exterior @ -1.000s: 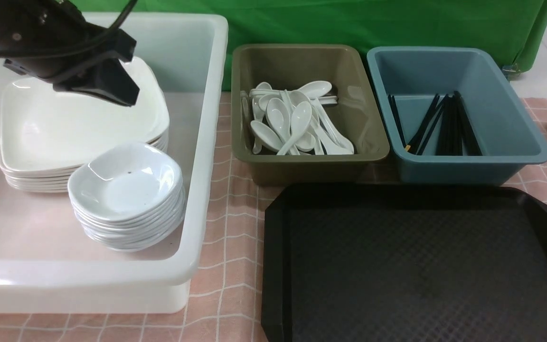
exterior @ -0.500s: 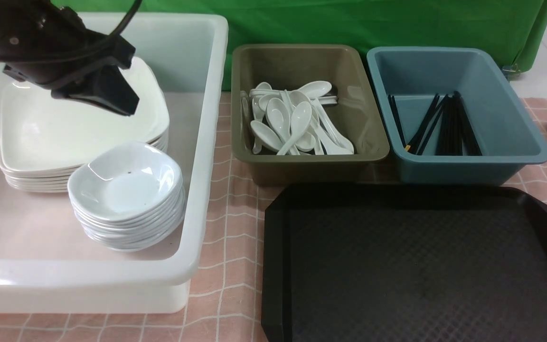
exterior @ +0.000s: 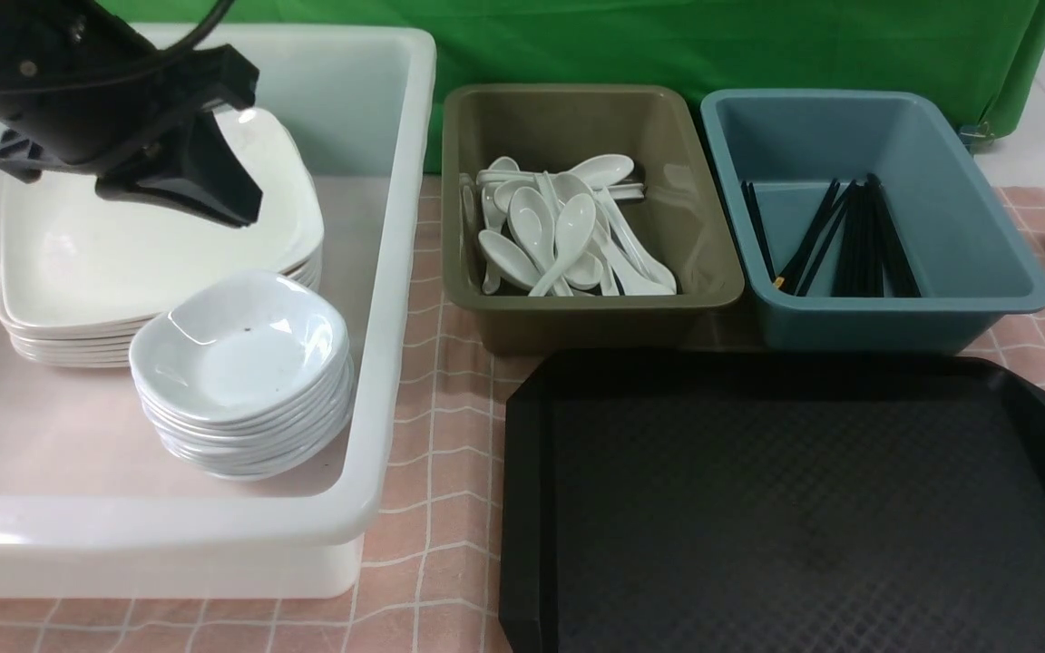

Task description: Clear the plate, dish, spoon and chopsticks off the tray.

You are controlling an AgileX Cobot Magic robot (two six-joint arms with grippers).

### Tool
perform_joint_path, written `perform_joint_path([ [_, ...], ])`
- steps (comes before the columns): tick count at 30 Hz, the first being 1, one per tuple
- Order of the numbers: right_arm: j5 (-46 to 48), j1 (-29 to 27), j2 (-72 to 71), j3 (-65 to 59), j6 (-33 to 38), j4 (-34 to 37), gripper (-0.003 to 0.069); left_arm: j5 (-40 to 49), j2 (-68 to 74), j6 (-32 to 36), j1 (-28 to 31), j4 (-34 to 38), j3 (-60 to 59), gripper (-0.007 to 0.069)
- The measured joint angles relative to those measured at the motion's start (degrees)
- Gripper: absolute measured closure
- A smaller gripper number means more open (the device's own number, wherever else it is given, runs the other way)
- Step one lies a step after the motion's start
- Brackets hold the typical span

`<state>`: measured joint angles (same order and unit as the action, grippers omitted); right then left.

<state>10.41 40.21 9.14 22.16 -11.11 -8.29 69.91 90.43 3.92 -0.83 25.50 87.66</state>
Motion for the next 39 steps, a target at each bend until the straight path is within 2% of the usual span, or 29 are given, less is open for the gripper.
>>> perform_joint_path([
  [4,-0.2,-1.2,-2.1,-3.3,0.0,3.5,0.0587,0.0,0.0,-0.3,0.0,0.1,0.0,0.0627],
  [9,-0.6,-9.5,-6.2,-11.7,0.0,4.8,0.0582,0.0,0.0,-0.3,0.0,0.1,0.0,0.0627],
  [10,-0.4,-13.2,-7.1,-14.7,0.0,4.9,0.0580,0.0,0.0,0.2,0.0,0.1,0.0,0.0627],
  [11,-0.2,-13.6,-7.4,-15.4,0.0,4.9,0.0579,0.0,0.0,0.4,0.0,0.1,0.0,0.0627],
  [12,0.2,-18.0,-8.2,-18.1,0.0,4.9,0.0575,0.0,0.0,1.4,0.0,0.1,0.0,0.0627],
  [13,0.3,-18.0,-8.3,-18.4,0.0,4.9,0.0575,0.0,0.0,1.9,0.0,0.1,0.0,0.0627],
  [14,0.5,-22.2,-8.3,-21.0,0.0,5.0,0.0571,0.0,0.0,4.0,0.0,0.1,0.0,0.0627],
  [21,-0.5,-35.1,-8.3,-21.5,-0.1,5.0,0.0554,0.0,0.0,11.5,0.0,-1.5,0.0,0.0627],
  [25,-0.5,-39.7,-8.3,-21.5,-0.1,5.0,0.0546,0.0,0.0,12.8,0.0,-1.8,0.0,0.0627],
  [29,-0.5,-41.7,-8.3,-21.5,-0.1,5.0,0.0537,0.0,0.0,15.1,0.0,-0.7,0.0,0.0627],
  [39,-0.5,-41.7,-8.3,-21.5,-0.1,5.0,0.0524,0.0,0.0,18.2,0.0,5.5,0.0,0.0627],
])
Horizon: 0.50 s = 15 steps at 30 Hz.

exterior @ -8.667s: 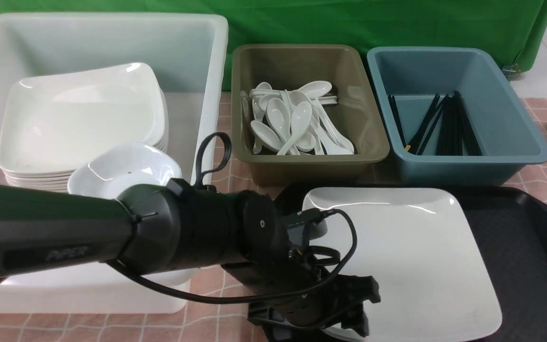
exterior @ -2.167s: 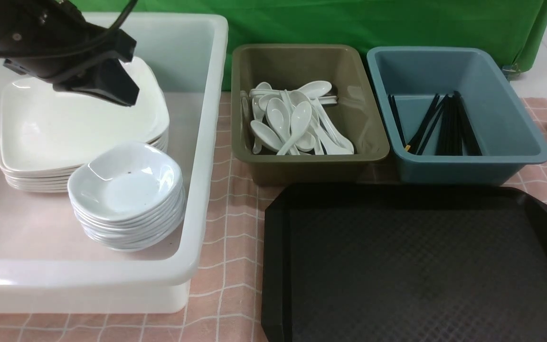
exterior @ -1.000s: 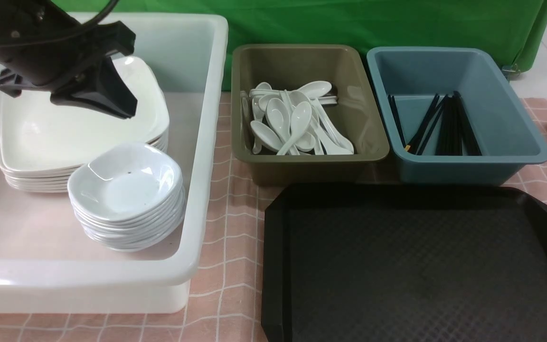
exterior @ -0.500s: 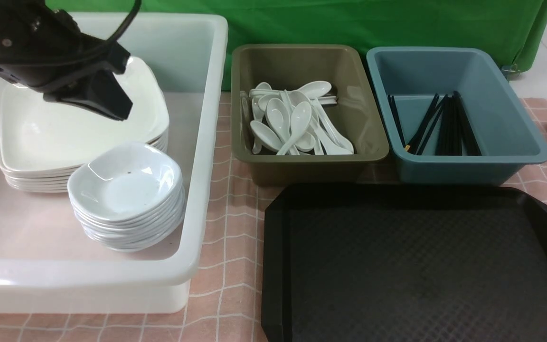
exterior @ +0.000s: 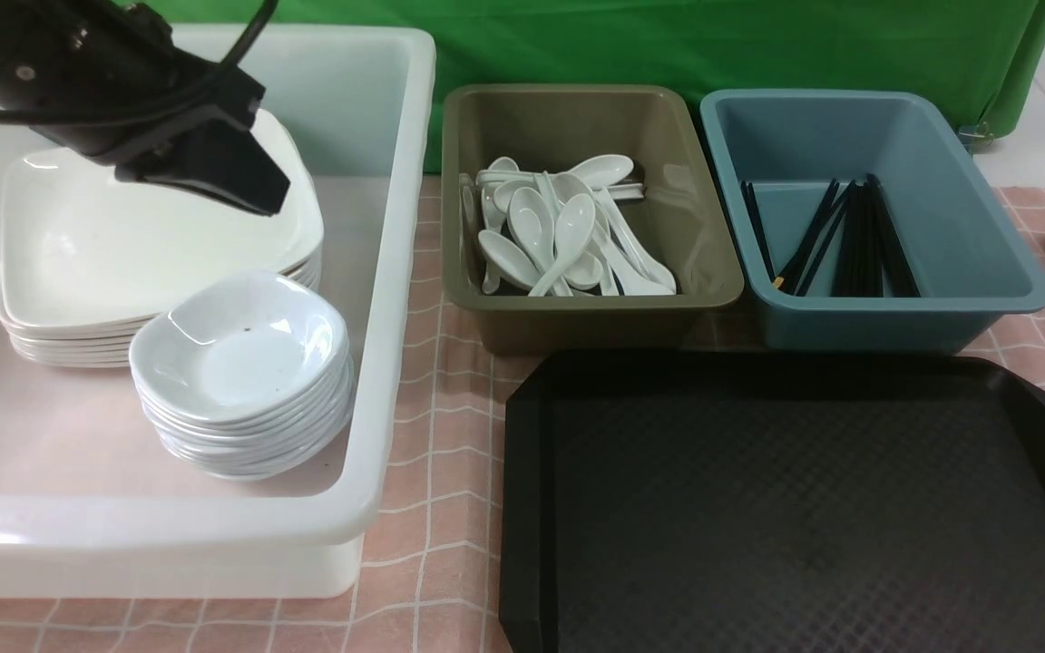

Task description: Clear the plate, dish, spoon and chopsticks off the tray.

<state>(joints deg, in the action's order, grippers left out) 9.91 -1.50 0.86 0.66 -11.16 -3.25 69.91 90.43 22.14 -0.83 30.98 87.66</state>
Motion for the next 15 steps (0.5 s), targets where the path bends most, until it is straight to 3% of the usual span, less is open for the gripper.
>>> perform_joint_path([
  [3,0.0,0.0,0.0,0.0,2.0,0.0,0.0519,0.0,0.0,0.0,0.0,0.4,0.0,0.0627],
  [8,0.0,0.0,0.0,0.0,13.6,0.0,0.0505,0.0,0.0,0.4,0.0,0.4,0.0,0.0627],
  [15,0.0,0.0,0.0,0.0,16.6,0.0,0.0494,0.0,0.0,0.5,0.0,0.4,0.0,0.0627],
])
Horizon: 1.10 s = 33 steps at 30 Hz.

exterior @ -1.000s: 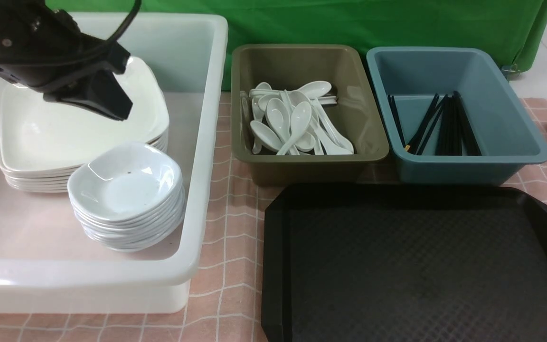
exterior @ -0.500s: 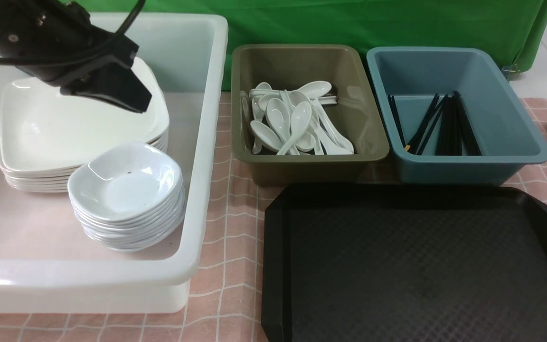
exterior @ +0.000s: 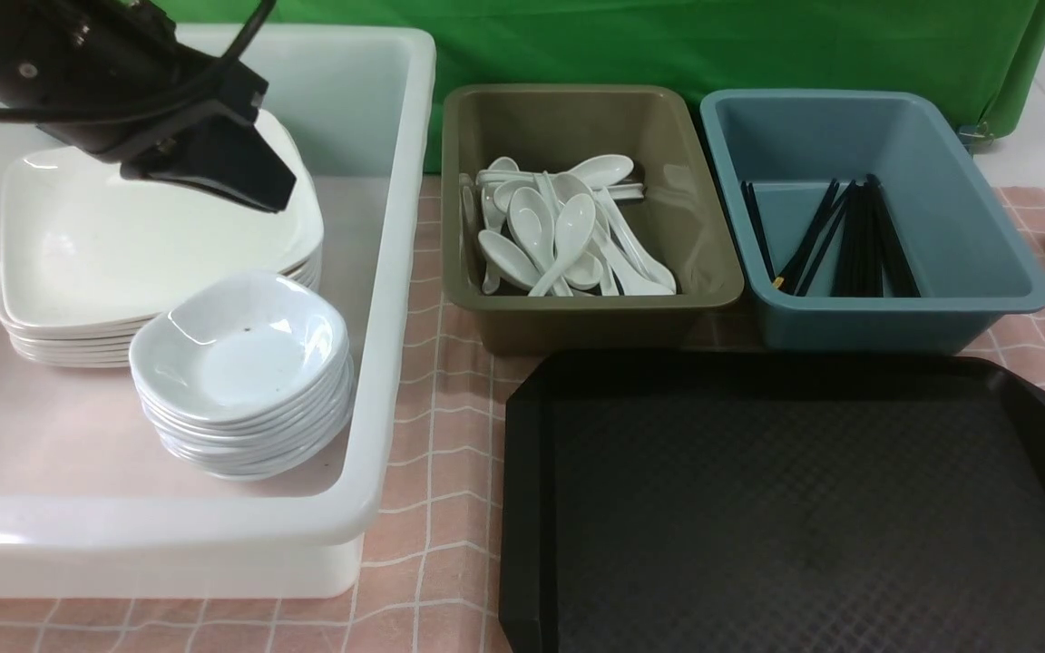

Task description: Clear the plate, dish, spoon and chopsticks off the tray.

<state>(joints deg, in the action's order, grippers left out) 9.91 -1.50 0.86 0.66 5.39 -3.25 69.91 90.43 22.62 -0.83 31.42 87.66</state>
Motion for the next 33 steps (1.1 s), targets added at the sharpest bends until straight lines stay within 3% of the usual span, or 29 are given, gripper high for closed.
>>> perform_joint_path([
  [10,0.0,0.1,0.0,0.0,0.0,0.0,0.0488,0.0,-0.3,-0.9,0.0,-0.1,0.0,0.0627],
  [15,0.0,3.1,0.0,0.0,0.0,0.0,0.0475,-0.1,-2.2,-2.6,-0.2,-0.1,-0.6,0.0627],
  [20,0.0,6.3,0.0,0.0,0.1,0.0,0.0467,-0.1,-3.7,-3.8,-3.7,-1.5,-4.3,0.0627],
  [26,0.0,6.3,0.0,0.0,0.1,0.0,0.0462,-0.2,-10.9,-6.3,-10.0,-7.7,-11.3,0.0627],
  [33,0.0,6.3,0.0,0.0,0.1,0.0,0.0460,-2.3,-30.2,-7.3,-14.8,-9.6,-25.1,0.0627],
])
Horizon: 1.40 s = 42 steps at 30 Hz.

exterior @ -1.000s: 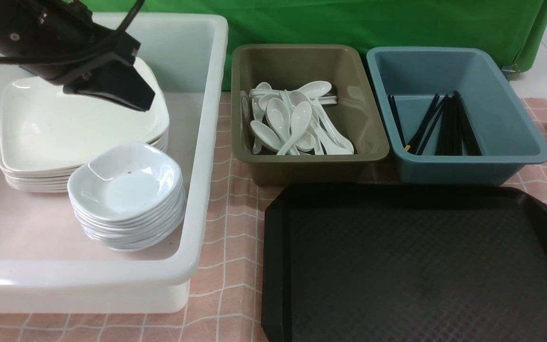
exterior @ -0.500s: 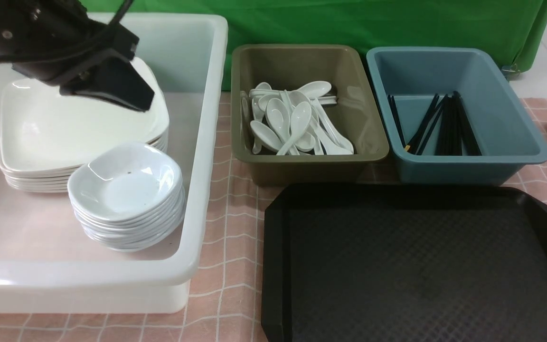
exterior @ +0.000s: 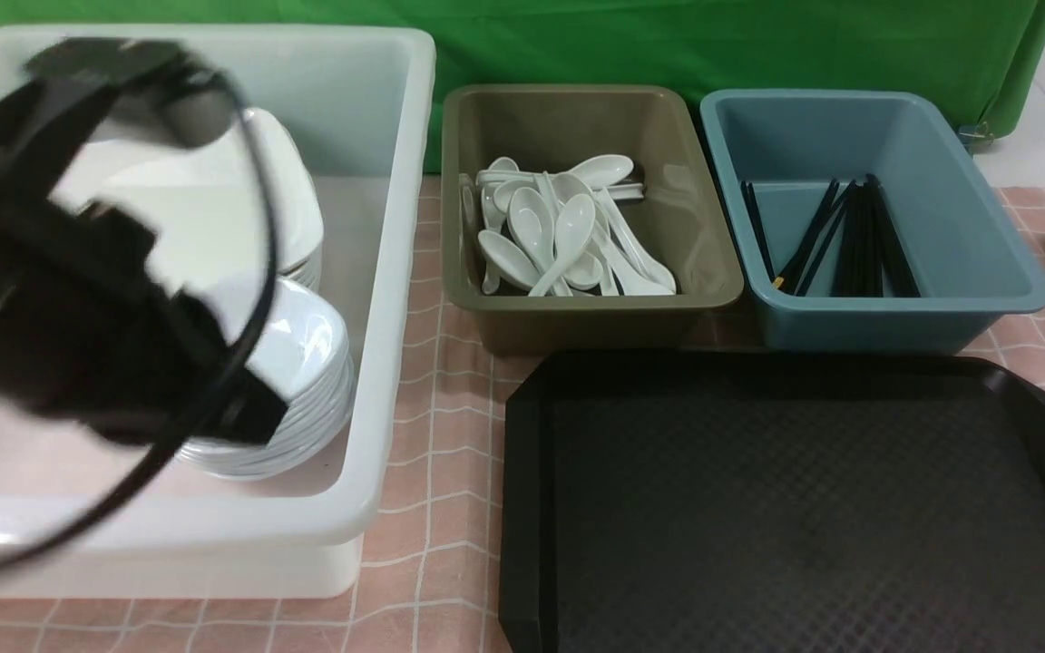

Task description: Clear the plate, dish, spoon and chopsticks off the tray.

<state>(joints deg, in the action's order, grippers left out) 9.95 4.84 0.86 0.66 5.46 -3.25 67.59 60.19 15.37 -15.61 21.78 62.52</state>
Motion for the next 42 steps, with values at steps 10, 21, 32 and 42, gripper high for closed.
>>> perform_joint_path([
  [10,0.0,0.0,0.0,0.0,0.0,0.0,0.0449,-21.9,-31.4,-7.6,-0.1,-0.2,-21.6,0.0627],
  [21,0.0,0.0,0.0,0.0,0.0,0.0,0.0429,-41.0,-47.1,-9.3,-0.1,0.7,-32.5,0.0627],
  [32,0.0,0.0,0.0,0.0,0.0,0.0,0.0421,-40.7,-47.1,-9.0,-0.1,-2.5,-32.6,0.0627],
  [42,0.0,0.0,0.0,0.0,0.0,0.0,0.0419,-44.7,-48.7,-10.7,0.8,-12.4,-38.7,0.0624],
])
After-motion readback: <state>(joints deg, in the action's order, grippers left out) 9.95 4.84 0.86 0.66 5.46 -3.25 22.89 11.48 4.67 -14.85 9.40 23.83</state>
